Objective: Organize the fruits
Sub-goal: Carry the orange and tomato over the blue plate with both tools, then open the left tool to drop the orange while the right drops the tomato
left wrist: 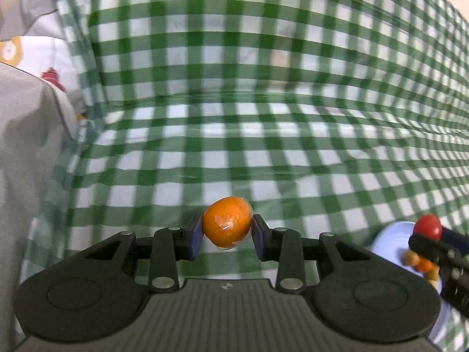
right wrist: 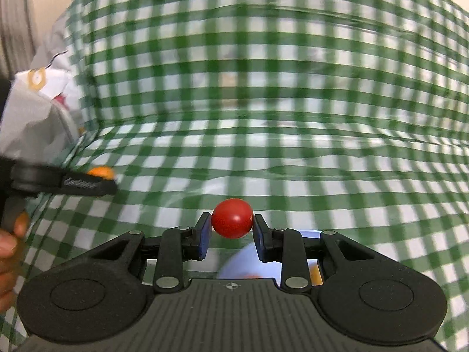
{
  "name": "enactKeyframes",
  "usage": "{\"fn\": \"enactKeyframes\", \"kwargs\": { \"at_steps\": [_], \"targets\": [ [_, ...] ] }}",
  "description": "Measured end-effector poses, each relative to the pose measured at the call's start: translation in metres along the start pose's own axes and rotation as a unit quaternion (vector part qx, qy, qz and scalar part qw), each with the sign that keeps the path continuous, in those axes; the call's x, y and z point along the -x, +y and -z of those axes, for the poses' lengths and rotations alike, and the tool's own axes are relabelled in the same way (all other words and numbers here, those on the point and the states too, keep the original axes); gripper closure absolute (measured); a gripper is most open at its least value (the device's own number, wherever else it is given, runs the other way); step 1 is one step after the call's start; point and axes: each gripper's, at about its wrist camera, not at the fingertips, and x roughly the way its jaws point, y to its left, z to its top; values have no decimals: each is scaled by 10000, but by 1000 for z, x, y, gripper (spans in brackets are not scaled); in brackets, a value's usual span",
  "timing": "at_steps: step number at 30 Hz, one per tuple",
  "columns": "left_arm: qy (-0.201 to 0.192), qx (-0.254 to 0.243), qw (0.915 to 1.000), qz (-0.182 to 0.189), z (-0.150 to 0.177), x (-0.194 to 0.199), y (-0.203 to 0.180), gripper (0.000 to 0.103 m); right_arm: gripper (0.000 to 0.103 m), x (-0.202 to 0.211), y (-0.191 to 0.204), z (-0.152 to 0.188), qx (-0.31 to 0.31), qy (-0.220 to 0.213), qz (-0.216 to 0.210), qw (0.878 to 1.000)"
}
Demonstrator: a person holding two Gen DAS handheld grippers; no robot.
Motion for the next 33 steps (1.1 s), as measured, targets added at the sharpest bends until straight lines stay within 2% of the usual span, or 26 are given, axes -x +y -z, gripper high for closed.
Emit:
{"fn": "enactKeyframes", "kwargs": {
  "at_steps": [4,7,11,16,17,18,20,25,27,28,30,32,33],
  "targets": [
    [190,-187,9980,581,7,2,-28,64,71,8,-32,-1,-367,23,247,9990],
    [326,-364,9929,1082,13,5,-53,64,71,10,-53,1,-570,102,419,9974],
    [490,-830,9815,1653,22,10,-90,64,71,13,-70,5,-715,186,518,9959],
    [623,-1353,9660,2113,42,14,-122,62,70,16,-81,11,-723,235,442,9961],
    [611,-1367,9653,2141,42,14,-124,60,62,17,-83,11,-766,217,435,9959],
    [605,-1326,9656,2153,40,13,-122,54,48,19,-85,10,-813,188,462,9954],
    [574,-1204,9664,2198,38,15,-120,53,42,24,-88,9,-870,90,493,9949],
    [490,-1084,9725,2002,30,26,-115,53,39,30,-95,9,-1016,3,524,9934],
    [469,-1084,9741,1929,28,32,-114,53,31,33,-97,9,-1072,14,522,9929],
    [456,-1071,9753,1877,26,36,-113,49,28,34,-98,9,-1092,12,517,9927],
    [409,-998,9794,1709,25,40,-113,40,16,38,-97,9,-1094,-7,543,9925],
    [367,-916,9832,1538,27,46,-112,34,7,41,-95,10,-1039,2,603,9928],
    [337,-875,9852,1437,29,49,-111,28,5,43,-94,11,-1014,25,624,9929]
  ]
}}
